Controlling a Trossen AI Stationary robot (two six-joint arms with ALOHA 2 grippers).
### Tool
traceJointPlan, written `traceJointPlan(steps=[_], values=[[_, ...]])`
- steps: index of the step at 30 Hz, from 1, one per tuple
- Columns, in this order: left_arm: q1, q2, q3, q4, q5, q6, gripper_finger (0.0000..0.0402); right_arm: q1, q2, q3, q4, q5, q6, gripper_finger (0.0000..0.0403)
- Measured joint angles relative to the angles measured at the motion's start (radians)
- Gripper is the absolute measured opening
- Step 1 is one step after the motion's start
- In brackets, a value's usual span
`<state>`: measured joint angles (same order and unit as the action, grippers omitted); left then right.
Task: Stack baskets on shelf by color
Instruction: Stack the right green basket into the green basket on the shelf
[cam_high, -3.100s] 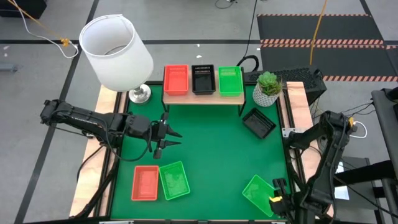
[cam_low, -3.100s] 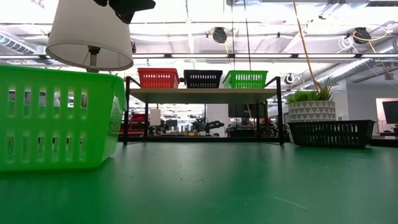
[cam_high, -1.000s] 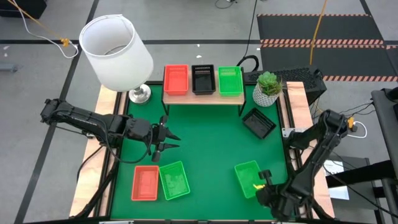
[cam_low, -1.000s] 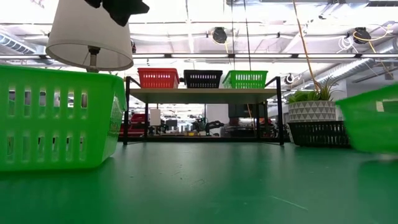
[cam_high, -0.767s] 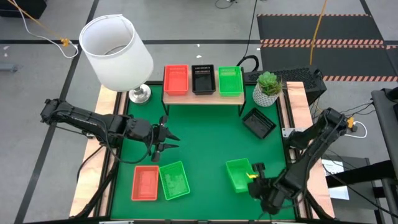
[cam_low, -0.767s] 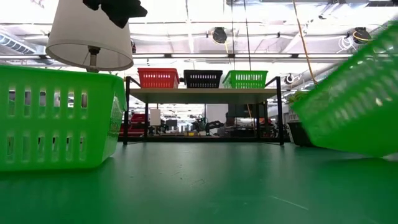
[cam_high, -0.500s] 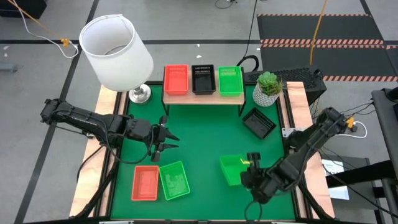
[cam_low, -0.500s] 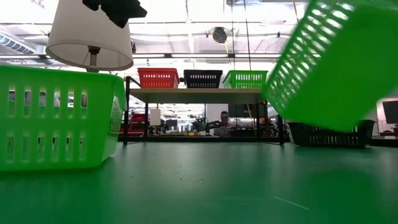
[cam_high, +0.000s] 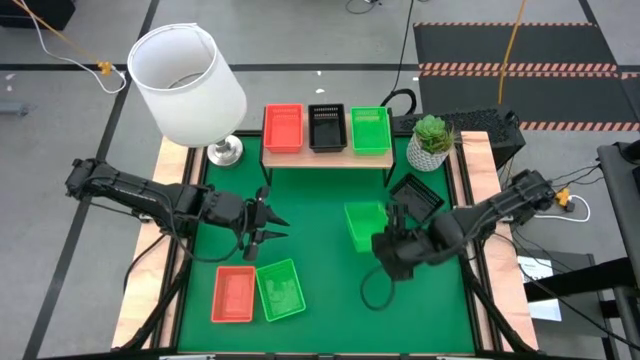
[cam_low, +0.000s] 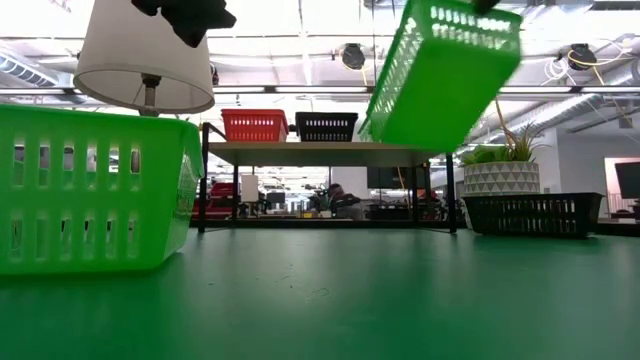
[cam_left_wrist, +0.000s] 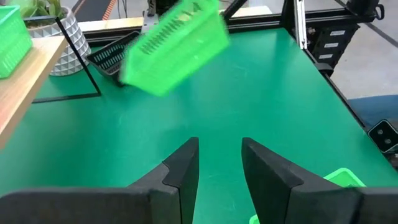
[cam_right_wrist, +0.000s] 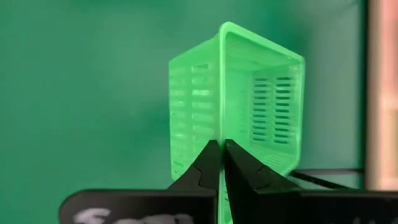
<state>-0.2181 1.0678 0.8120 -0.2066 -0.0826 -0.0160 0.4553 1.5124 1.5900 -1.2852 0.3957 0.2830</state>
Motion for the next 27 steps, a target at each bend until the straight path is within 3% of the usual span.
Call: traceJointPlan(steps=[21,27], values=[[-0.033,0.0,0.0,0.0,-0.024,0.002,0.0124,-0.239,-0.005,0.231,-0.117,0.387,-0.412,0.0001],[-0.034,0.017,-0.001,-0.003,-0.024,-0.014,0.0124,-0.385,-0.005,0.231,-0.084,0.396,-0.537,0.0001]])
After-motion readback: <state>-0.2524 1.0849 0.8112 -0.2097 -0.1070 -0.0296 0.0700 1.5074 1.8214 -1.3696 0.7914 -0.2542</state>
